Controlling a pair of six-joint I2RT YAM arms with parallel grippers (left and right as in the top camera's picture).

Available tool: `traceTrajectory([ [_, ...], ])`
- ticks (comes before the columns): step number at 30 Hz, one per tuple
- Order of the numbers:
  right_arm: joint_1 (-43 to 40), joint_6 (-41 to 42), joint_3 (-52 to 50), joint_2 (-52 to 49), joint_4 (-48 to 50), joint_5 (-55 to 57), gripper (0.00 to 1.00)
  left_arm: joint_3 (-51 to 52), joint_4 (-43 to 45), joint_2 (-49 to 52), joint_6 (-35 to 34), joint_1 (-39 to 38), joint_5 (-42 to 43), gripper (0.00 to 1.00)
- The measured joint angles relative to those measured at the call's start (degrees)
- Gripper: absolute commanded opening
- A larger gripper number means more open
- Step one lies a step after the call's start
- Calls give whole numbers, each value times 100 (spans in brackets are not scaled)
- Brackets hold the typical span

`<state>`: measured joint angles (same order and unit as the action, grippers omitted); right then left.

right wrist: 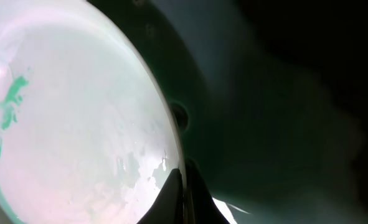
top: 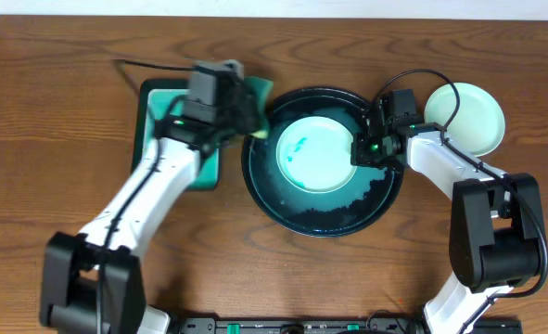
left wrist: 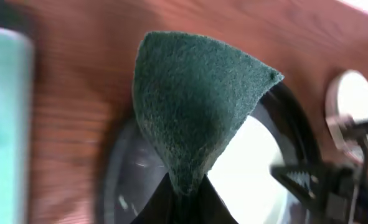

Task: Clean dirty plates on tray and stack at the side
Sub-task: 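Scrub the remaining mint plate with the left gripper's sponge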

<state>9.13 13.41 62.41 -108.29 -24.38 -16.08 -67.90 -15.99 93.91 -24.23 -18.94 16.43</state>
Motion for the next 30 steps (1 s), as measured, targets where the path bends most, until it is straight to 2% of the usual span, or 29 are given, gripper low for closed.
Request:
traceTrajectory([
  [12, 2, -46, 0, -4, 9, -17, 1, 0, 1386, 1624, -240, -1399, 42, 7],
  [19, 2, -46, 0, -7, 9, -20, 1, 0, 1609, 2109, -433, -1665, -63, 7],
  [25, 81, -46, 0, -9, 7, -85, 1, -90, 964, 2059, -435, -1692, -1204, 7],
  [30, 98, -46, 0, -9, 9, -85, 1, -127, 616, 2002, -85, -1633, -2520, 7],
])
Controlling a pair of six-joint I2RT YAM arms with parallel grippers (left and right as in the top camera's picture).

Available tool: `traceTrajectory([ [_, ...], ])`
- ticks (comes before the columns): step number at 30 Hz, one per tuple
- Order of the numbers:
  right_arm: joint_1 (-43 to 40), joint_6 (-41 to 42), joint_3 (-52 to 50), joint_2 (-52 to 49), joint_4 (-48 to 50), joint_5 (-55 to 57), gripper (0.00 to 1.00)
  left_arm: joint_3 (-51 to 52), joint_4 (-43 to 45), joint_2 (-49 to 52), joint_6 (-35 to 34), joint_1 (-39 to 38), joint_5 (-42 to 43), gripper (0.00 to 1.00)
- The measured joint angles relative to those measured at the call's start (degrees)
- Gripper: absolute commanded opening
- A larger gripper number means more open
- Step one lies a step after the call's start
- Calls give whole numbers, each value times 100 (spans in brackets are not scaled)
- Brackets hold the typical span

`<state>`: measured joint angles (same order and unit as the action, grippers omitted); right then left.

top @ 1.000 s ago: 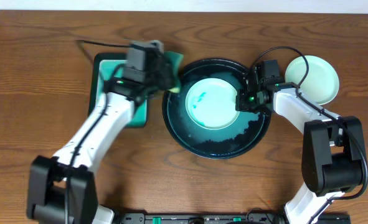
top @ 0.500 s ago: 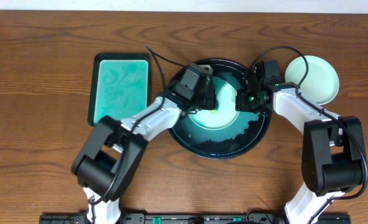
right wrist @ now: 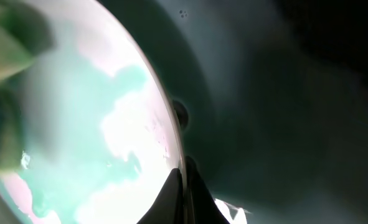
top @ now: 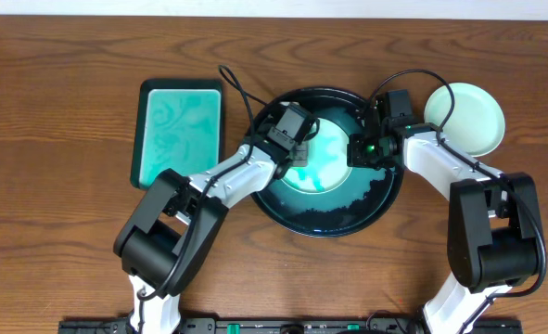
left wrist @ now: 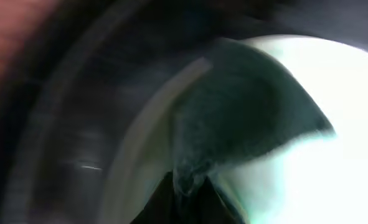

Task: Clean dirty plates on tray and stack at the side
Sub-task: 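Scrub the remaining mint plate with the left gripper's sponge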

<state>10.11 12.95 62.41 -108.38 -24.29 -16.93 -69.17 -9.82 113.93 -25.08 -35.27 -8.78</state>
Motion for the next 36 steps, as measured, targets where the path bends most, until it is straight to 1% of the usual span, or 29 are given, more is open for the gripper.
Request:
traceTrajectory([
  [3, 4, 0, 0, 0, -2, -39, 1, 0, -13, -2, 319, 17, -385, 7],
  [8, 26, 2, 0, 0, 15, -201, 1, 0, -81, -120, 566, 28, -544, 7],
  [12, 20, 0, 0, 0, -28, -127, 1, 0, 46, -396, 319, 157, 48, 7],
  [17, 20, -20, 0, 0, -35, -87, 1, -2, 684, -540, -216, 306, 1449, 7],
  [19, 20, -22, 0, -2, -35, -83, 1, -2, 688, -540, -341, 254, 1823, 7],
  [22, 20, -22, 0, 0, -35, -83, 1, -2, 686, -540, -431, 151, 2168, 7],
  [27, 20, -22, 0, 0, -35, -81, 1, 0, 627, -461, -511, 98, 2367, 7],
  [33, 20, -22, 0, 0, -33, -74, 1, -2, 564, 201, -518, 98, 2393, 7],
  [36, 20, -22, 0, 0, -35, -63, 1, -52, 354, 164, -516, 66, 2107, 7],
])
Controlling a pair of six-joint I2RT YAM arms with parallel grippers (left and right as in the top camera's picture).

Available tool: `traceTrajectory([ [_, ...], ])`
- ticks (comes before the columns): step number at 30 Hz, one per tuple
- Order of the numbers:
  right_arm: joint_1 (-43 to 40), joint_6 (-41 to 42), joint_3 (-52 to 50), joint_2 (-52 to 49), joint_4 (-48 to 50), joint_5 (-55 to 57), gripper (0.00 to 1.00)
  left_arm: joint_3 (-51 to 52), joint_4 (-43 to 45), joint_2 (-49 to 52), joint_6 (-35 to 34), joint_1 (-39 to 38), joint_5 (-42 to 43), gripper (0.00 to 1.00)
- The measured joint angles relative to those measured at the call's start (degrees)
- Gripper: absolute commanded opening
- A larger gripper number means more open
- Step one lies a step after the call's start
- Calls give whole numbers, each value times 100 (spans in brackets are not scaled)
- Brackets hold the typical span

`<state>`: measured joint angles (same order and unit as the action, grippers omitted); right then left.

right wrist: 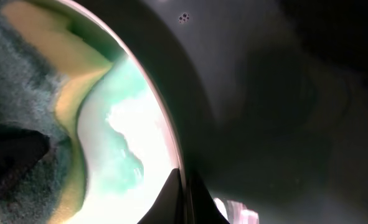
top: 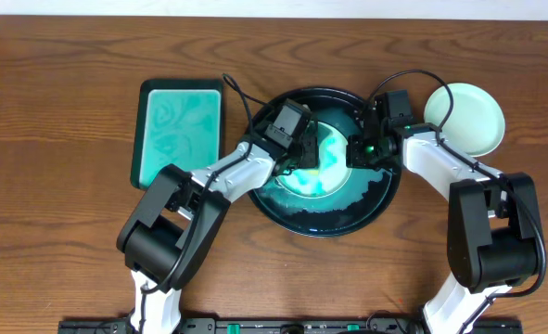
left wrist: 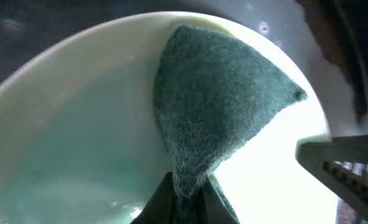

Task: Clean dirty plates on tray and stack at the side
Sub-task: 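Scrub the remaining mint plate with the left gripper's sponge, then move the left gripper with sponge back over the green tray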

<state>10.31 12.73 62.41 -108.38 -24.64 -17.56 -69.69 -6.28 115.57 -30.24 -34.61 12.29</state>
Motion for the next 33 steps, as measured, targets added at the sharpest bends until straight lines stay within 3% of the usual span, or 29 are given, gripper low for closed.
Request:
traceTrajectory([
  [10, 0, -2, 0, 0, -9, 42, 1, -20, -588, -223, 575, -114, -2146, 7],
  [19, 0, -17, 0, 0, -11, 42, 1, 66, -658, -1128, 785, 28, -3121, 7],
  [27, 0, -17, 0, 0, -11, 44, 1, 66, -1078, -1906, 802, 350, -3254, 7],
  [33, 0, -17, 0, 0, -9, 44, 1, 68, -1593, -1808, 802, 1440, -2771, 7],
])
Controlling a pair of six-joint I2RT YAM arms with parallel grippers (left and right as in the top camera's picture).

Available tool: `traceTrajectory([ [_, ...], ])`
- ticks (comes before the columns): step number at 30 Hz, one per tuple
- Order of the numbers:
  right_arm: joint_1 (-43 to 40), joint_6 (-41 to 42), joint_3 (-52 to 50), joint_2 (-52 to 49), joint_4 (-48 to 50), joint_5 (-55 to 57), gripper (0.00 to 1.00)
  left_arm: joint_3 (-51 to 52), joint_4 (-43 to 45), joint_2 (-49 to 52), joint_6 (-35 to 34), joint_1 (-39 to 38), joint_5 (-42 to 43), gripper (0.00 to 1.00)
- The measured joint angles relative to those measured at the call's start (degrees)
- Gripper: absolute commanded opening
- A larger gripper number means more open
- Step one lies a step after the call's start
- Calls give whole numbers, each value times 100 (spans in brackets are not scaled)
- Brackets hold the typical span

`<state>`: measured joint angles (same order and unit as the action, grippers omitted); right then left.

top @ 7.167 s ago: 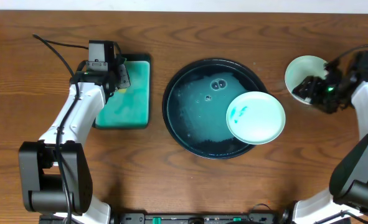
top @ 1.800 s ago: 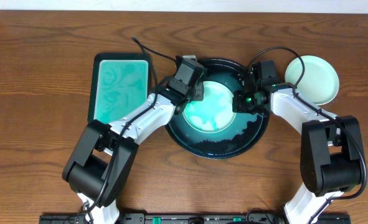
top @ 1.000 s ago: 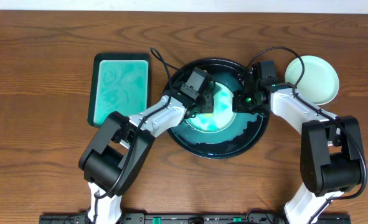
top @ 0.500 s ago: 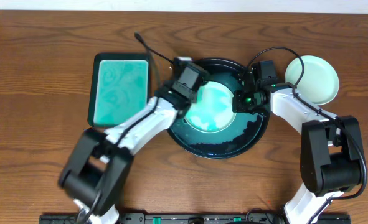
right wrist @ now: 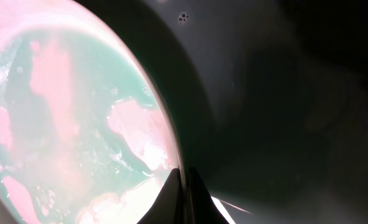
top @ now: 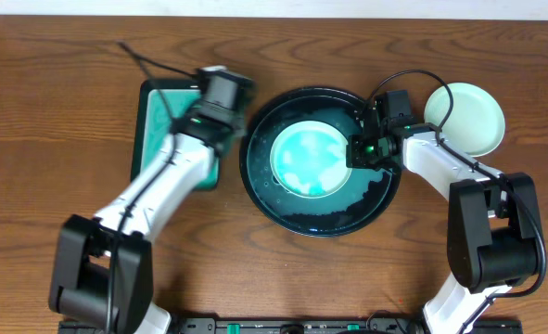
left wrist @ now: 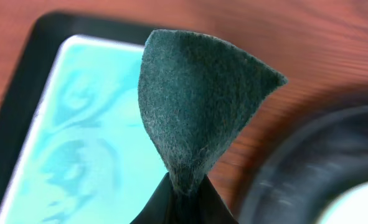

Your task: Clean dirty plates on tray and stack at the side

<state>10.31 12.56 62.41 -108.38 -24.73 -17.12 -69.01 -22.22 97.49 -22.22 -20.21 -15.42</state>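
Note:
A pale plate (top: 308, 160) smeared with teal soapy liquid lies in the round dark tray (top: 380, 199). My right gripper (top: 357, 155) is shut on the plate's right rim (right wrist: 171, 143). My left gripper (top: 220, 93) is shut on a folded dark green scouring pad (left wrist: 193, 112), held above the right edge of the rectangular soap dish (top: 148, 139) filled with teal liquid (left wrist: 65, 137). A clean pale plate (top: 471, 116) sits on the table to the right of the tray.
The brown wooden table (top: 70, 56) stretches around everything. Black cables run from both wrists over the tray's far side and the soap dish. The black base rail lies along the front edge.
My left gripper has moved with the pad from the plate in the tray to above the soap dish at the left. The plate now lies uncovered, coated with teal film. The right gripper kept its hold.
My left gripper first held the pad between the soap dish and the tray while the plate showed a small teal stain. Then the pad was on the plate, teal liquid spreading across it. Now the pad is back over the dish. My right gripper held the rim throughout.

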Motion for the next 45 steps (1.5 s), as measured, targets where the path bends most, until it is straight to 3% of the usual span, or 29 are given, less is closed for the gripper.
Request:
traceTrajectory([
  [6, 0, 0, 0, 0, 0, 0, 1, 0, -74, 396, 0, 1040, 610, 7],
  [12, 0, 0, 0, 0, 4, 0, 1, 0, -116, 1010, 0, 1493, 785, 8],
  [18, 0, -2, 0, 0, 11, -2, 1, 20, -98, 1060, 39, 1528, 850, 41],
  [24, 2, -190, 234, 2, -498, 221, 1, 20, -118, 743, 24, 1528, 909, 53],
  [29, 13, -485, 815, 214, -1182, 1106, 1, 20, -114, 146, 46, 1528, 907, 75],
  [38, 616, -1215, 1384, 1016, -1353, 2959, 1, 20, -118, 39, 20, 1528, 909, 77],
  [45, 1458, -2745, 1384, 1139, -1003, 4996, 1, 20, -118, 39, 20, 1528, 909, 77],
])
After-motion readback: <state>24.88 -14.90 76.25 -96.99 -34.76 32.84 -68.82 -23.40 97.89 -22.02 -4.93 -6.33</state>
